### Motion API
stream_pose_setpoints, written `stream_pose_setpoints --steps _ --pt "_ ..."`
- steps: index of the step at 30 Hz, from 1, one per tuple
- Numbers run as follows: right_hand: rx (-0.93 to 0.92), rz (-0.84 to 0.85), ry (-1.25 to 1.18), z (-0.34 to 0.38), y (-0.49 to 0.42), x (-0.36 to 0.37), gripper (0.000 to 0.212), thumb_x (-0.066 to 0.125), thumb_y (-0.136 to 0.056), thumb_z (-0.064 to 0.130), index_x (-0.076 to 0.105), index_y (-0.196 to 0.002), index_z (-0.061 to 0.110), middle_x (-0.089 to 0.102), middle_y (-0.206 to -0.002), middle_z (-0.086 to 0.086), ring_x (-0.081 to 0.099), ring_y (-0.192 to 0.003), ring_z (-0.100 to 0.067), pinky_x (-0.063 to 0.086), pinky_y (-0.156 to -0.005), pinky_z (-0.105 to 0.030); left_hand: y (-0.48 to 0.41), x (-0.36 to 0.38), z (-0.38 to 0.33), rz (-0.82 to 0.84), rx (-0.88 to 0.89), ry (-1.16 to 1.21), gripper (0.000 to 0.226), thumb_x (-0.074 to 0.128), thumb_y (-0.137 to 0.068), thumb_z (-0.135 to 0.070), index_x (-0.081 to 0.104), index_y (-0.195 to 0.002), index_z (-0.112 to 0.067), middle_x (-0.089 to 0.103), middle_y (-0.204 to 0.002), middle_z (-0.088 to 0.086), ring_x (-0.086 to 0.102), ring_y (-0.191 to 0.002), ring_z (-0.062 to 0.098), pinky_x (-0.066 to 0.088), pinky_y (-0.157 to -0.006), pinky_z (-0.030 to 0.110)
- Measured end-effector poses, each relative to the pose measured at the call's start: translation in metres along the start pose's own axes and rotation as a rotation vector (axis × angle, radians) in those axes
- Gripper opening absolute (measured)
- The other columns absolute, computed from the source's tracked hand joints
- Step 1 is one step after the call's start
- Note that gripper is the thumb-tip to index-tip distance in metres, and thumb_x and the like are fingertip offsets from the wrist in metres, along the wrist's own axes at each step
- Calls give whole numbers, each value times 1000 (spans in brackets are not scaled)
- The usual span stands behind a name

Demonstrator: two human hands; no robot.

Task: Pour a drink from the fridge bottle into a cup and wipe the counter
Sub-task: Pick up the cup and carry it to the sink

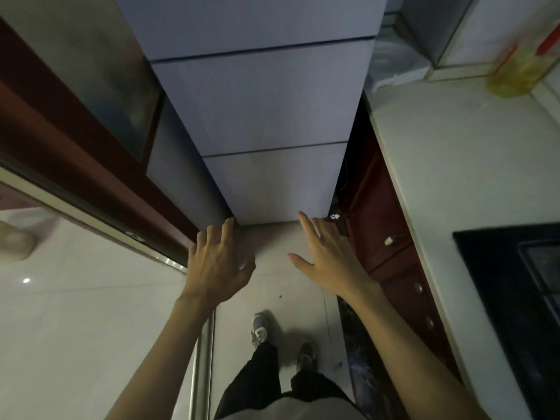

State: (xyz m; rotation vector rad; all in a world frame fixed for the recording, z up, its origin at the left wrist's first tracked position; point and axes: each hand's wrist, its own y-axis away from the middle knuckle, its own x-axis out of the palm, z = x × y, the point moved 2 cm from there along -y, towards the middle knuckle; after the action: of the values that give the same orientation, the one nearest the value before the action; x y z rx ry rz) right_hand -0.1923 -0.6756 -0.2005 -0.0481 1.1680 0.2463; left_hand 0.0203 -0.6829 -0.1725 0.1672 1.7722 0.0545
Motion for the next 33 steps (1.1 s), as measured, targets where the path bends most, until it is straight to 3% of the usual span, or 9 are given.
stream_pose_setpoints --steps 17,27,33 --pt "24 -20 39 66 134 16 82 46 -96 56 6 -157 20 30 -155 -9 30 -142 -29 42 -107 -47 154 14 29 -76 -51 -40 85 58 -81 -61 31 -148 -16 46 -139 13 45 -125 36 44 -97 51" --pt "72 -119 7 116 260 40 80 49 -95 55 15 -156 15 43 -142 -11 40 -131 -30 48 -97 -45 275 19 58 -65 -17 17 79 61 -82 -56 36 -143 -11 51 -131 16 51 -118 39 46 -93 51" --pt "162 -136 -16 120 322 42 80 50 -95 53 13 -156 17 39 -146 -9 35 -134 -29 46 -97 -44 311 24 49 -50 3 70 89 63 -83 -53 25 -149 -8 48 -135 18 48 -122 39 45 -96 53"
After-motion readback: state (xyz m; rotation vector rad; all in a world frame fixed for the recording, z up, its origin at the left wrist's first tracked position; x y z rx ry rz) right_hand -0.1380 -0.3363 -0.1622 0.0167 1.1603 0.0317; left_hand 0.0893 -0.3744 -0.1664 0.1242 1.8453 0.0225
